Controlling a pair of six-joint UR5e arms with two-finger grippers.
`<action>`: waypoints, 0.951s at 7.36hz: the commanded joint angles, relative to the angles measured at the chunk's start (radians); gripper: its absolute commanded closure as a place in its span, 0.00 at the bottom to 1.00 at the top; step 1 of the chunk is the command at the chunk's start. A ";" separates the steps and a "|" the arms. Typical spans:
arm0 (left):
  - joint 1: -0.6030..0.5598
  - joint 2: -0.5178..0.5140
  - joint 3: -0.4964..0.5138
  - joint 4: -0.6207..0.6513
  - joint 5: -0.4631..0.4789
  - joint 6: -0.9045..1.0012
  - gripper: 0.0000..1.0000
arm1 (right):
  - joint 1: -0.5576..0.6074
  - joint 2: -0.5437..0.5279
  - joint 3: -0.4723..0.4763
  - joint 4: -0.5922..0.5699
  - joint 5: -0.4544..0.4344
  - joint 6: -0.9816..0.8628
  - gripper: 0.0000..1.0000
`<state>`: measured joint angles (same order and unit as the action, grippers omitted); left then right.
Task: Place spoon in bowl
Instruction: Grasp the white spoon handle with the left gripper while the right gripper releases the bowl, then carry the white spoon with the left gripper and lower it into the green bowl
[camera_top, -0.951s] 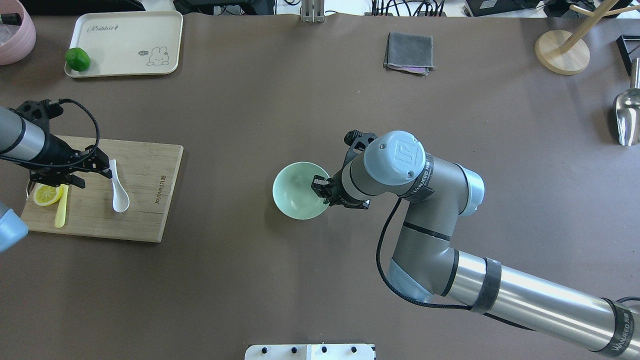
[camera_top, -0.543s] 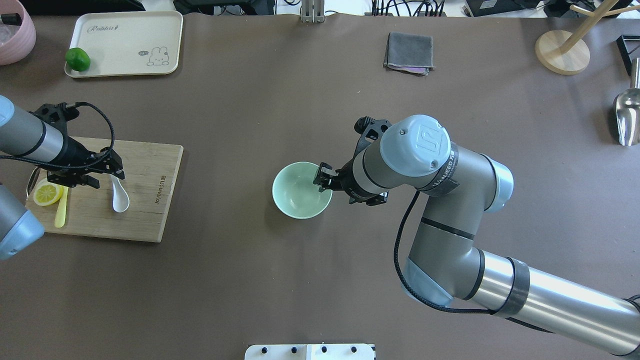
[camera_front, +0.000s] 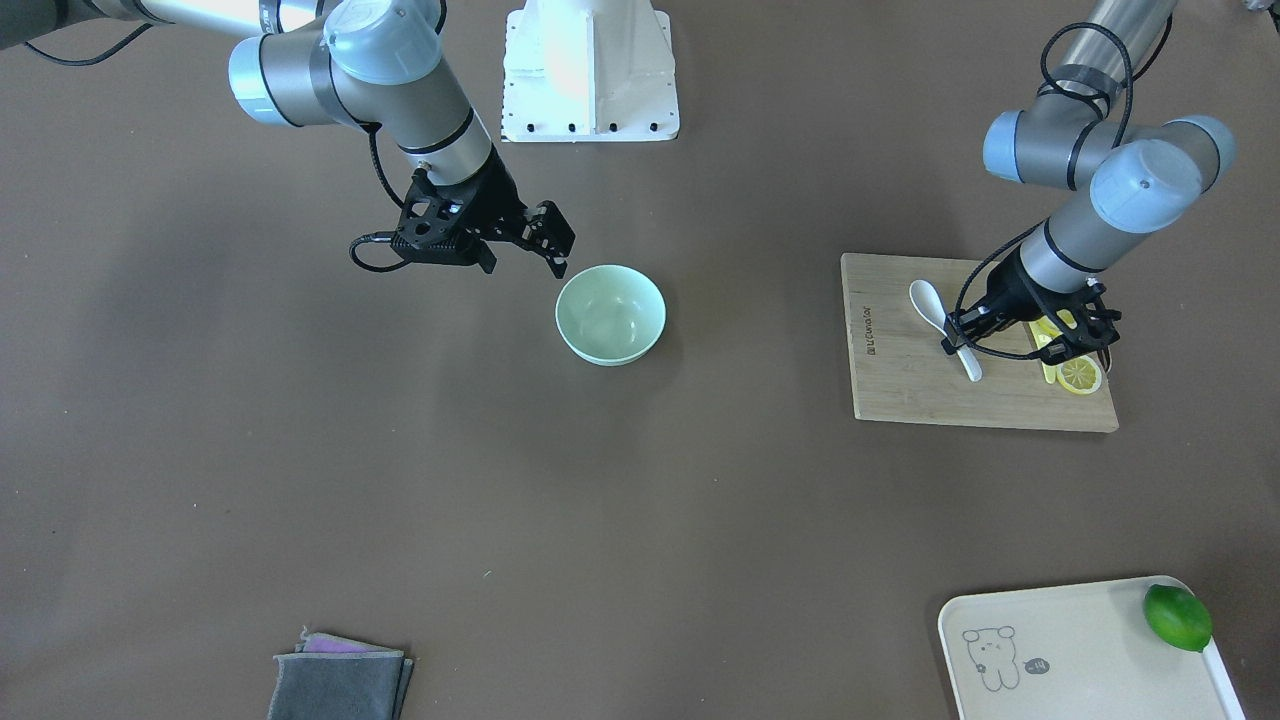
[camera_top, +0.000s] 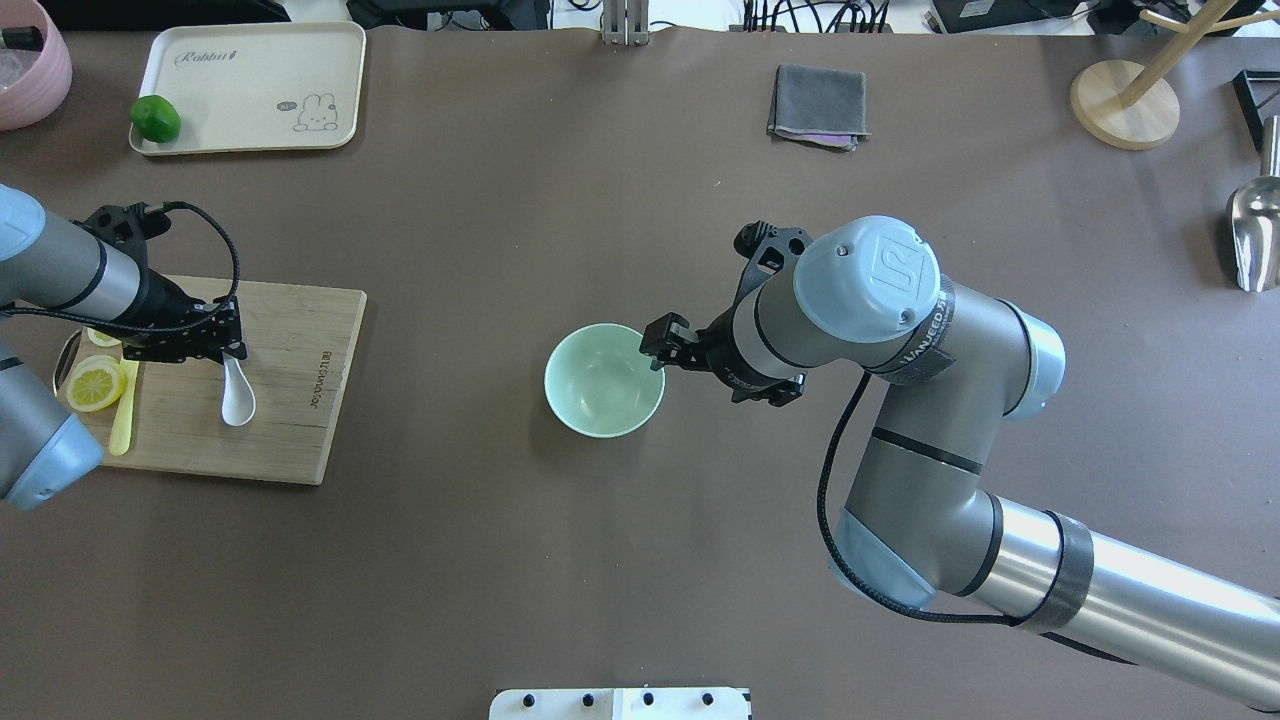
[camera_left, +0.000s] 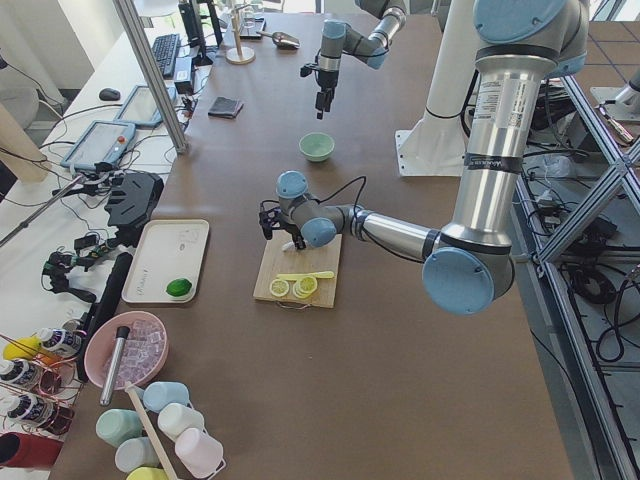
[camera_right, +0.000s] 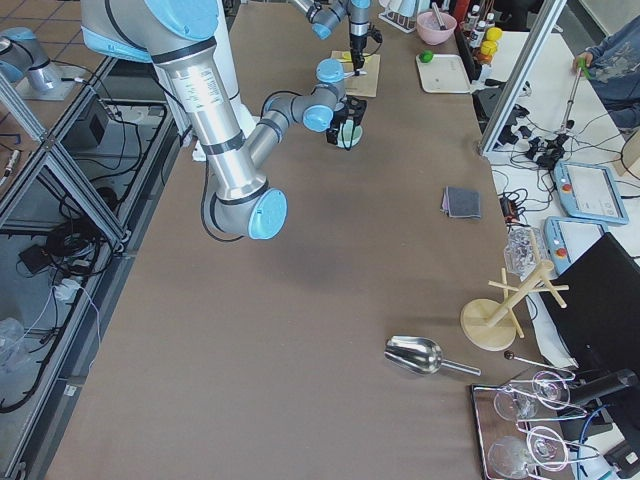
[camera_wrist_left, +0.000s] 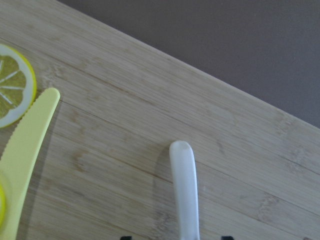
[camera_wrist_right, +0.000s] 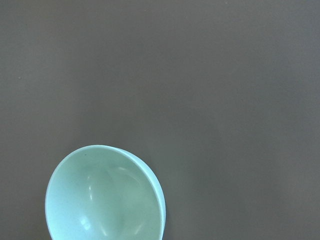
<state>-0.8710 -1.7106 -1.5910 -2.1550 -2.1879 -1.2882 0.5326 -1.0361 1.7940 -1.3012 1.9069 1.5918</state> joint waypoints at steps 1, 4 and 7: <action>0.000 -0.003 -0.047 0.009 -0.010 0.000 1.00 | 0.061 -0.022 0.019 -0.001 0.062 -0.012 0.00; 0.128 -0.270 -0.095 0.108 0.009 -0.225 1.00 | 0.243 -0.217 0.117 -0.001 0.225 -0.266 0.00; 0.280 -0.536 -0.018 0.303 0.201 -0.235 1.00 | 0.317 -0.309 0.117 0.005 0.247 -0.392 0.00</action>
<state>-0.6341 -2.1559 -1.6463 -1.9143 -2.0400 -1.5174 0.8272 -1.3126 1.9087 -1.2993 2.1466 1.2352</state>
